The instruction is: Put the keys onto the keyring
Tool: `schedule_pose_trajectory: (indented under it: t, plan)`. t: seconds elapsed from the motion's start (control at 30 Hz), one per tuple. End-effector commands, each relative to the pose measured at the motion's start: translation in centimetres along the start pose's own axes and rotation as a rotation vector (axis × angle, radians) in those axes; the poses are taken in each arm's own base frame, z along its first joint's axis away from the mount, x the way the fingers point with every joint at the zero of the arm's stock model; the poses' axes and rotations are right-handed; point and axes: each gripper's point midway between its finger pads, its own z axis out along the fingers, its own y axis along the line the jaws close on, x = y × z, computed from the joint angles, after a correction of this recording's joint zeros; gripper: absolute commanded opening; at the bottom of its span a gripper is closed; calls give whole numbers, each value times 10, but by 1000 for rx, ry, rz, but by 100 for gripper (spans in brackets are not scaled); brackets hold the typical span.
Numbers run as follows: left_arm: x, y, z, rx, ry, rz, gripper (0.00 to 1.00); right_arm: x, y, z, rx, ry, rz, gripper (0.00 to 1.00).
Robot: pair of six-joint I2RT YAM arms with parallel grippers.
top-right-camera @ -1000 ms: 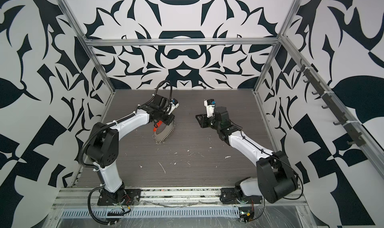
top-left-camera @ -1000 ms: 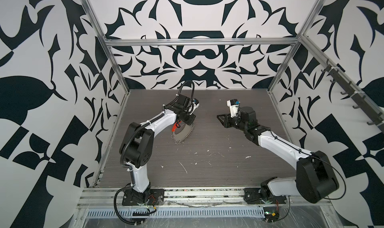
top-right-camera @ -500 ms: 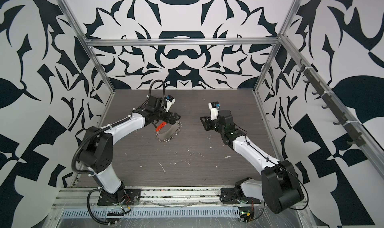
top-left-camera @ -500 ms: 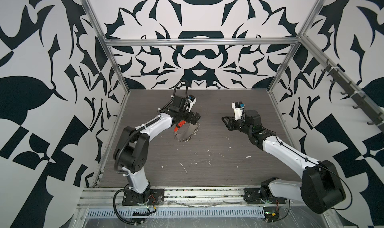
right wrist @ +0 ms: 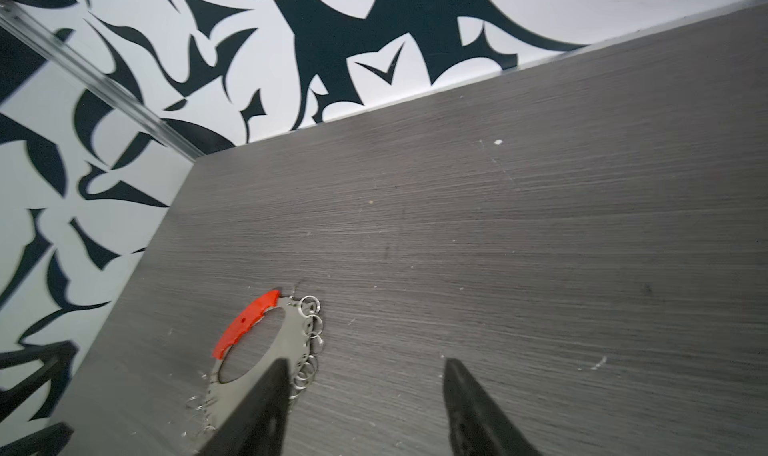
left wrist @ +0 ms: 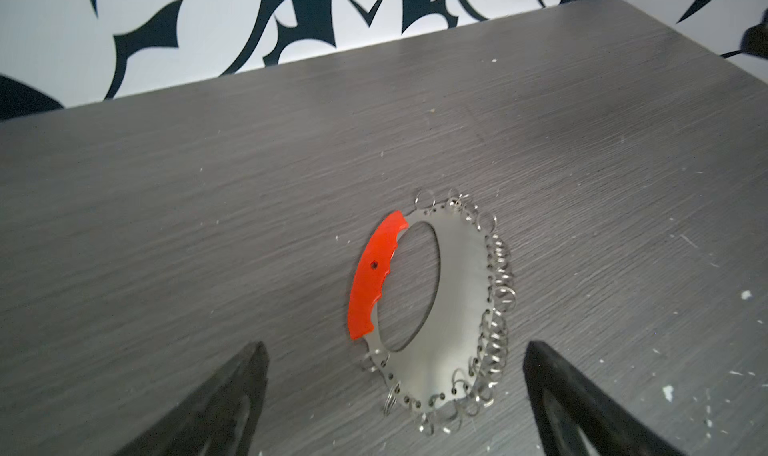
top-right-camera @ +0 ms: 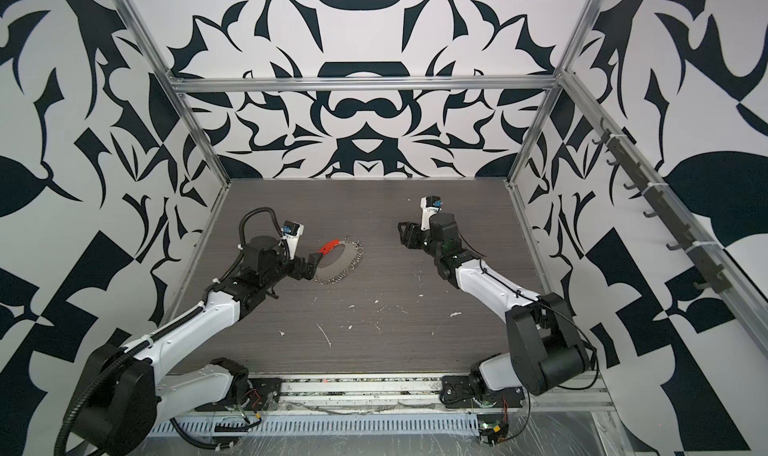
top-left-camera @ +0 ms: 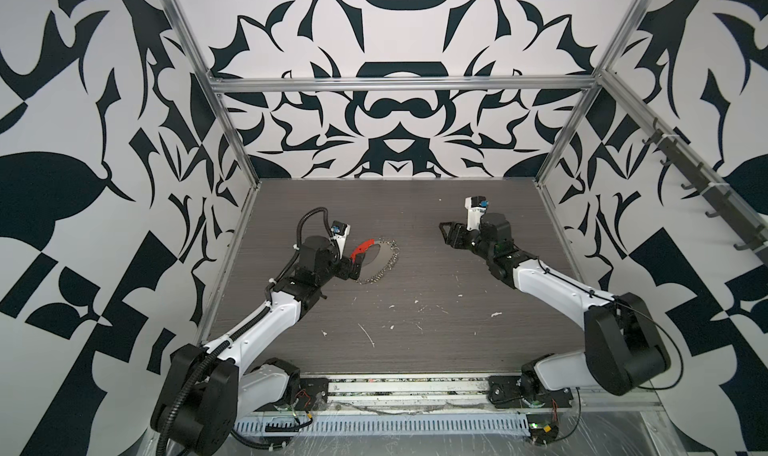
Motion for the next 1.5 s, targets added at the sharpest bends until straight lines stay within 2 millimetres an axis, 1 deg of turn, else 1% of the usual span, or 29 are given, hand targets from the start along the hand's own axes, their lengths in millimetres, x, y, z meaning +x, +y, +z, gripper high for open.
schedule_pose_trajectory:
  t: [0.0,0.07,0.1,0.17,0.2,0.27,0.33,0.4,0.43,0.5,0.53,0.6,0.7,0.77,0.9,1.0,1.07,1.17,1.2,1.27,1.37,1.43,1.47]
  plan:
    - [-22,11,-8,-56,-124,-62,99,-39,-15,-17,134,-152,-82,68]
    - [-24,13,-12,-66,-146,-76,99,-41,-38,-28,262,-197,-191,70]
    - [-21,15,-12,-74,-148,-83,99,-41,-50,-34,331,-219,-241,71]
    - [-18,23,-12,-118,-169,-127,99,-36,-78,-46,471,-284,-302,72]
    - [-16,28,-12,-145,-178,-164,99,-34,-87,-51,512,-318,-324,72]
    - [-18,36,-15,-185,-196,-227,100,-22,-100,-59,568,-330,-397,75]
    - [-19,36,-17,-185,-202,-204,100,-13,-112,-59,622,-304,-439,79]
    - [-17,41,-19,-214,-208,-203,99,-13,-124,-58,692,-289,-455,88]
    - [-17,44,-20,-232,-211,-213,99,-14,-127,-57,711,-273,-437,89]
    - [-18,45,-20,-237,-219,-219,99,-18,-127,-50,693,-264,-486,90]
    - [-21,45,-20,-239,-220,-214,99,-24,-128,-50,708,-292,-512,90]
    - [-26,49,-23,-267,-219,-201,99,-29,-137,-50,778,-306,-547,93]
    - [-31,63,-31,-357,-228,-199,99,-22,-145,-50,822,-224,-590,95]
    - [-33,72,-37,-414,-232,-174,99,-16,-145,-56,809,-210,-562,97]
    - [-39,89,-50,-515,-263,-151,99,-8,-146,-55,784,-196,-508,97]
    - [-41,97,-53,-529,-260,-145,99,10,-152,-48,765,-153,-486,97]
    - [-40,102,-54,-546,-249,-141,99,21,-160,-46,779,-161,-478,98]
    - [-38,109,-56,-573,-247,-148,99,18,-167,-48,805,-231,-480,99]
    - [-38,110,-57,-575,-250,-151,99,17,-169,-50,818,-235,-464,99]
    - [-37,110,-57,-565,-248,-136,99,19,-171,-47,790,-217,-448,99]
    - [-38,107,-56,-546,-259,-79,99,18,-177,-48,774,-212,-411,99]
    - [-37,107,-54,-550,-258,-40,99,19,-184,-49,759,-212,-367,99]
    - [-35,110,-54,-570,-253,-39,99,20,-188,-51,752,-215,-343,99]
